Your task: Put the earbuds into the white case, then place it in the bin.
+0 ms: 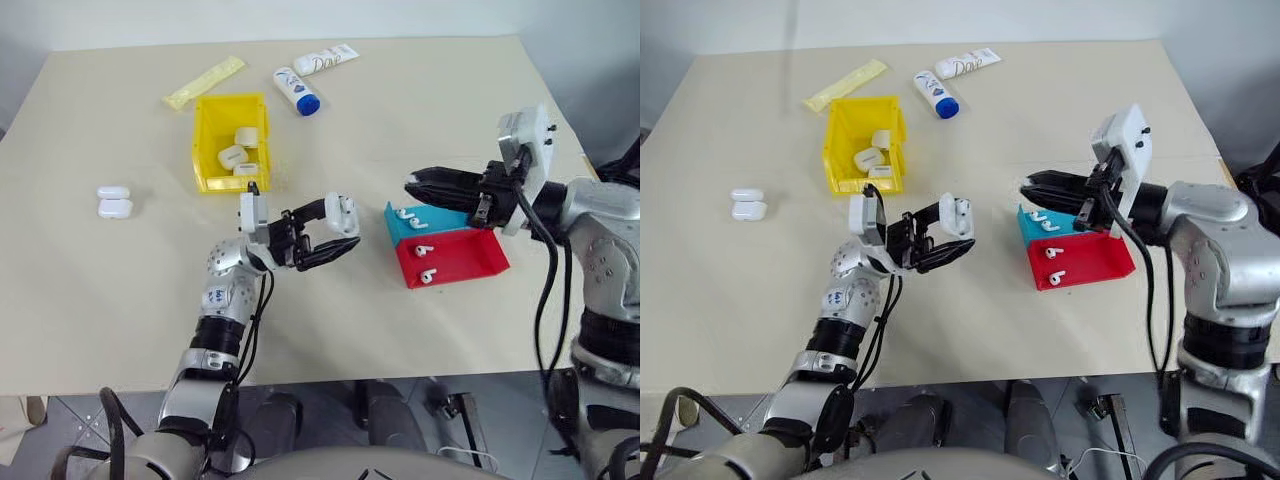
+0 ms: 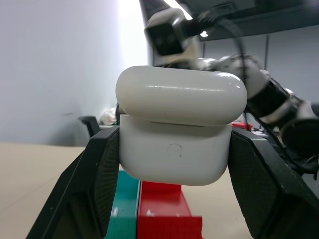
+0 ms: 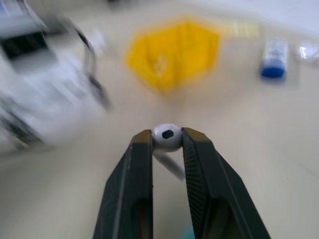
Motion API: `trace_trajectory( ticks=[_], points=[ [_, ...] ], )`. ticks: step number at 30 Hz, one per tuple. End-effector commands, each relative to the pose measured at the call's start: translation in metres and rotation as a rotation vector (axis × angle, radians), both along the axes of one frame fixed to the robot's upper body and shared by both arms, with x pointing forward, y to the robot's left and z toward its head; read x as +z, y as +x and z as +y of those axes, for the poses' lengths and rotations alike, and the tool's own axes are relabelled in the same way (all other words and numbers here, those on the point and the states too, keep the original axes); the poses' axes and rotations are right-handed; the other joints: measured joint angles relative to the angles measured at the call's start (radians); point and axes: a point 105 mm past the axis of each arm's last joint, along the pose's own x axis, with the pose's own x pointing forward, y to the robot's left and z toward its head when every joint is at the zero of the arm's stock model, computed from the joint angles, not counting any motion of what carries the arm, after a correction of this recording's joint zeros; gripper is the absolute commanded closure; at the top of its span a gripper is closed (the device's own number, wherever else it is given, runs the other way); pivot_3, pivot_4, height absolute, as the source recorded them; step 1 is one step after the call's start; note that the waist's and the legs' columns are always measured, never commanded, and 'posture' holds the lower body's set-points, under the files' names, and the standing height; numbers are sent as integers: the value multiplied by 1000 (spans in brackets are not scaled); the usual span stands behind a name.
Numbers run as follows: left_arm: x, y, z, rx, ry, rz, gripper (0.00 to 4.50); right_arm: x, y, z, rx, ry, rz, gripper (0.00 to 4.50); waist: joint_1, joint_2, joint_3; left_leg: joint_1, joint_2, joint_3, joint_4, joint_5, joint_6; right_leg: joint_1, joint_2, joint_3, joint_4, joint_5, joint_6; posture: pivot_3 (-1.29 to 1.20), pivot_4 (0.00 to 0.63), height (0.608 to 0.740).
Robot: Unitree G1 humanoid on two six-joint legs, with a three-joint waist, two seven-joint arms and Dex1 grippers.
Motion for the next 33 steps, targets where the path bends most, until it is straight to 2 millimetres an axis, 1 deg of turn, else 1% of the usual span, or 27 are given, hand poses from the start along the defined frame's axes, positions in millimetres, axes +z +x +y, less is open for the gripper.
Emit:
trace_trajectory(
  ticks=[1, 5, 7, 9, 17, 26, 33],
  points=[
    [8, 4, -6, -33, -9, -33, 1674, 9, -29, 19, 21, 152, 8, 4028, -1, 0, 0, 0, -1, 0, 0, 0, 0, 0, -1, 0, 0, 0, 0, 0, 150, 740],
    [11, 7, -12, -76, 0, -45, 1674, 8, -43, 35, 21, 298, 62, 4028, -3, 0, 0, 0, -2, 0, 0, 0, 1, 0, -1, 1, 1, 0, 0, 0, 150, 740],
    [14, 8, -14, -91, 0, -49, 1674, 11, -45, 38, 4, 348, 66, 4028, -3, 0, 0, 0, -2, 0, 0, 0, 1, 0, -1, 0, 1, 0, 0, 0, 150, 740],
    [16, 8, -16, -109, -2, -56, 1674, 8, -43, 37, -26, 366, 79, 4028, -3, 0, 0, 0, -2, 0, 0, 0, 1, 0, -1, 1, 1, 0, 0, 0, 150, 740],
    [23, 4, -16, -141, -9, -75, 1674, -4, -38, 39, -64, 360, 112, 4028, -6, 0, 0, 1, -2, 1, 0, 1, 1, 0, 0, 1, 1, 0, 0, 0, 150, 740],
    [26, -4, -13, -172, -16, -75, 1674, -16, -32, 40, -79, 351, 131, 4028, -6, 0, 0, 1, -2, 1, 0, 0, 1, 0, 0, 1, 0, 0, 0, 0, 150, 740],
    [32, -8, -12, -178, -27, -78, 1674, -31, -26, 38, -108, 323, 150, 4028, -3, 0, 0, 1, -2, 1, 0, 0, 1, 0, 0, 1, 0, 0, 0, 0, 150, 740]
  ],
)
